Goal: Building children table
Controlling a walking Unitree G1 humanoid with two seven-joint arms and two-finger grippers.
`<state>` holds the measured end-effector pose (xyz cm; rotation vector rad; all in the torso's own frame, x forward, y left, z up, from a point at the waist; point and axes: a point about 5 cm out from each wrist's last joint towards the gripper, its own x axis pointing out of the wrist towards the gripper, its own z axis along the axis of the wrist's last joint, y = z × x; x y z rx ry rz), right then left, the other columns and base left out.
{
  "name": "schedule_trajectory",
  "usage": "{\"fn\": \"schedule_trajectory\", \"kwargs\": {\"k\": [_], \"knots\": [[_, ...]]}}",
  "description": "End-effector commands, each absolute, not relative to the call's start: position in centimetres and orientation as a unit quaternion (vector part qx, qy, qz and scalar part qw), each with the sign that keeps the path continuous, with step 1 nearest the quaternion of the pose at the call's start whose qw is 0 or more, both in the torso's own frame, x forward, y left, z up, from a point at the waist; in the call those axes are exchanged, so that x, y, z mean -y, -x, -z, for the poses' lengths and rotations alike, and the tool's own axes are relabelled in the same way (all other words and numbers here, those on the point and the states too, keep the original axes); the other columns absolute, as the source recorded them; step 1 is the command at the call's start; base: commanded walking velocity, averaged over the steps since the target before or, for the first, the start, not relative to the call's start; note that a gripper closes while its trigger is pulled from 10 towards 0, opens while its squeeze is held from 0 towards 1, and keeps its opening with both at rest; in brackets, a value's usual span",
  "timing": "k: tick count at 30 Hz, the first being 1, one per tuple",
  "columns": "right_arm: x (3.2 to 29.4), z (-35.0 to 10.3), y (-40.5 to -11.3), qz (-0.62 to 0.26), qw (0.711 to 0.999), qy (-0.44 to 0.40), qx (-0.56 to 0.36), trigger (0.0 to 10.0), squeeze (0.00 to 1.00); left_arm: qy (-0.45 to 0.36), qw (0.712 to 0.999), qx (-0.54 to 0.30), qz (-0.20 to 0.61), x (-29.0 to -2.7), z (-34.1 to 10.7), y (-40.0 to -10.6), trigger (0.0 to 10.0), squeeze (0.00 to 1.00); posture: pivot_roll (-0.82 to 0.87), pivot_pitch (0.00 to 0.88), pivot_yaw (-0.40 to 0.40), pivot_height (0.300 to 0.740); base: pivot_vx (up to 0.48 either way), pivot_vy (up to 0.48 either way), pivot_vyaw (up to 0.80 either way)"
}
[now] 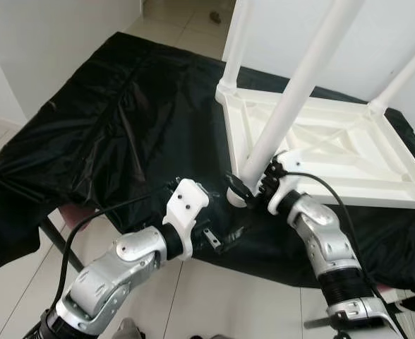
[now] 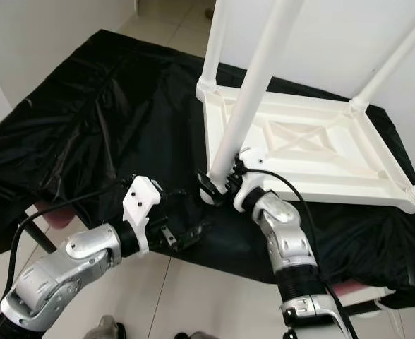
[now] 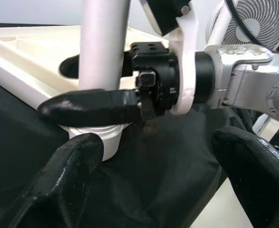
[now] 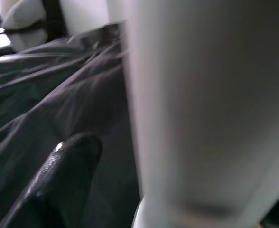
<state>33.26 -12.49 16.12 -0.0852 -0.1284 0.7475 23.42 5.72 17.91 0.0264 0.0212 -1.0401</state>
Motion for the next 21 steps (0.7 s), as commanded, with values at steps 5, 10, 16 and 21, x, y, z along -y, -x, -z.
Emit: {"fn": "schedule_trajectory", "kwargs": {"k": [5,10,16,21], "knots": [[11.3,-14.2,-33.8,-0.374,0.926,0.034,0.033,2.2,0.00,-0.011,0.842,-0.018,0.539,-5.4,-17.8,-22.8,10.0,0.00,0.16,0.125,-0.149,0.740,0.000,0.000,0.00],[10.3,-13.8,-33.7,-0.377,0.925,0.016,0.035,0.0,0.00,-0.010,0.846,-0.018,0.533,-5.6,-17.8,-22.6,10.0,0.00,0.17,0.129,-0.154,0.740,0.000,0.000,0.00],[10.3,-13.8,-33.5,-0.378,0.925,-0.002,0.045,0.0,0.00,-0.009,0.848,-0.018,0.529,-5.7,-17.8,-22.5,10.0,0.00,0.18,0.133,-0.158,0.740,0.000,0.000,0.00],[10.4,-13.9,-33.4,-0.373,0.927,0.001,0.050,0.0,0.00,-0.008,0.848,-0.019,0.529,-5.6,-17.8,-22.5,10.0,0.00,0.17,0.133,-0.158,0.740,0.000,0.000,0.00]]}}
